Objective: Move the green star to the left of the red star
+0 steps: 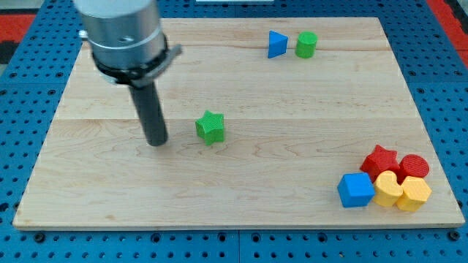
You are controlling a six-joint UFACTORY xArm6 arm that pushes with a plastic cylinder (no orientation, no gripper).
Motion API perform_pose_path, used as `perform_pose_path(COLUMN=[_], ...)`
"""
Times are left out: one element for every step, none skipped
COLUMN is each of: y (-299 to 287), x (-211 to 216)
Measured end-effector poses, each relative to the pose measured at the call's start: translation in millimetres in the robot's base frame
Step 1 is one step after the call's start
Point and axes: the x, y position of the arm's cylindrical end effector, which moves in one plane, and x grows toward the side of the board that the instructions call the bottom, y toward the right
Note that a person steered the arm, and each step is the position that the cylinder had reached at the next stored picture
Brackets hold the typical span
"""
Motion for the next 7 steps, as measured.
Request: perform_pose_path(y=[20.9,75.1,97.3,98.6,115.3,158.6,195.1], x=[-28.4,-30.1,-15.3,7.2,26.5,30.5,41.2])
